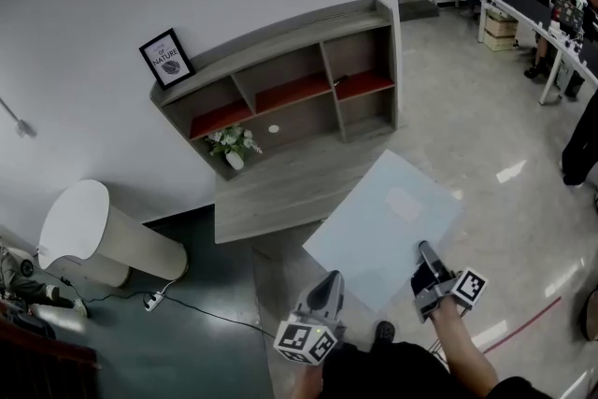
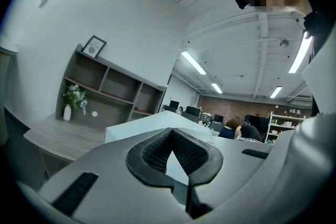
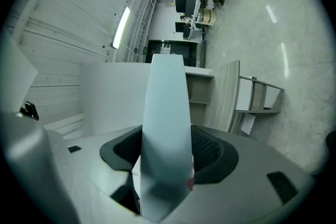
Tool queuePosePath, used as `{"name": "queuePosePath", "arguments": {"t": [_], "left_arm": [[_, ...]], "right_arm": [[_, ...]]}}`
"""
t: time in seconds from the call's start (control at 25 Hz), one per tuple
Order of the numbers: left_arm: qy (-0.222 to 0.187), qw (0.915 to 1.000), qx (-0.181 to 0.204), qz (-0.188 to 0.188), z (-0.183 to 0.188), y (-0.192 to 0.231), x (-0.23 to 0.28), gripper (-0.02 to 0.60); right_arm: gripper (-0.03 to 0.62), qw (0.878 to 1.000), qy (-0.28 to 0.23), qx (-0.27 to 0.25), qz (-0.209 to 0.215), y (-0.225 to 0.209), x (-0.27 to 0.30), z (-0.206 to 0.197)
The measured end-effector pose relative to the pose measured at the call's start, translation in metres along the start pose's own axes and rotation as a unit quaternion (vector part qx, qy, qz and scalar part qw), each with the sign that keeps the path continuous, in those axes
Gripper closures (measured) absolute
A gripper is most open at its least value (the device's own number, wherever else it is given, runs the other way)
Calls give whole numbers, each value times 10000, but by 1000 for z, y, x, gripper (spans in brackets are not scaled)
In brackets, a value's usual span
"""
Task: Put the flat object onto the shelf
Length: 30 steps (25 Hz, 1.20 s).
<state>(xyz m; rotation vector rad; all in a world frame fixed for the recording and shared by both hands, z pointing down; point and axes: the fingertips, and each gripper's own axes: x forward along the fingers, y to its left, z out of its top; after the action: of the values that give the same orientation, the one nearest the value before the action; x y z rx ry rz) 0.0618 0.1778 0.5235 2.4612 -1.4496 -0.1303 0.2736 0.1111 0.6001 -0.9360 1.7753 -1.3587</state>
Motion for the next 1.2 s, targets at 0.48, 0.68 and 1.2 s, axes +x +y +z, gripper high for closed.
{"name": "queuePosePath", "arguments": {"t": [0.48, 0.68, 1.2], "left_arm": [[42, 9999, -81, 112, -8, -5, -10, 569], [130, 9996, -186, 185, -13, 5, -16, 569], [84, 9994, -285, 160, 1, 67, -4, 569]], "right_arm": [[309, 9999, 152, -44, 24, -2, -7, -8], [309, 9995, 300, -41, -47, -7, -3, -21], [309, 9995, 290, -57, -148, -9, 51, -39]]}}
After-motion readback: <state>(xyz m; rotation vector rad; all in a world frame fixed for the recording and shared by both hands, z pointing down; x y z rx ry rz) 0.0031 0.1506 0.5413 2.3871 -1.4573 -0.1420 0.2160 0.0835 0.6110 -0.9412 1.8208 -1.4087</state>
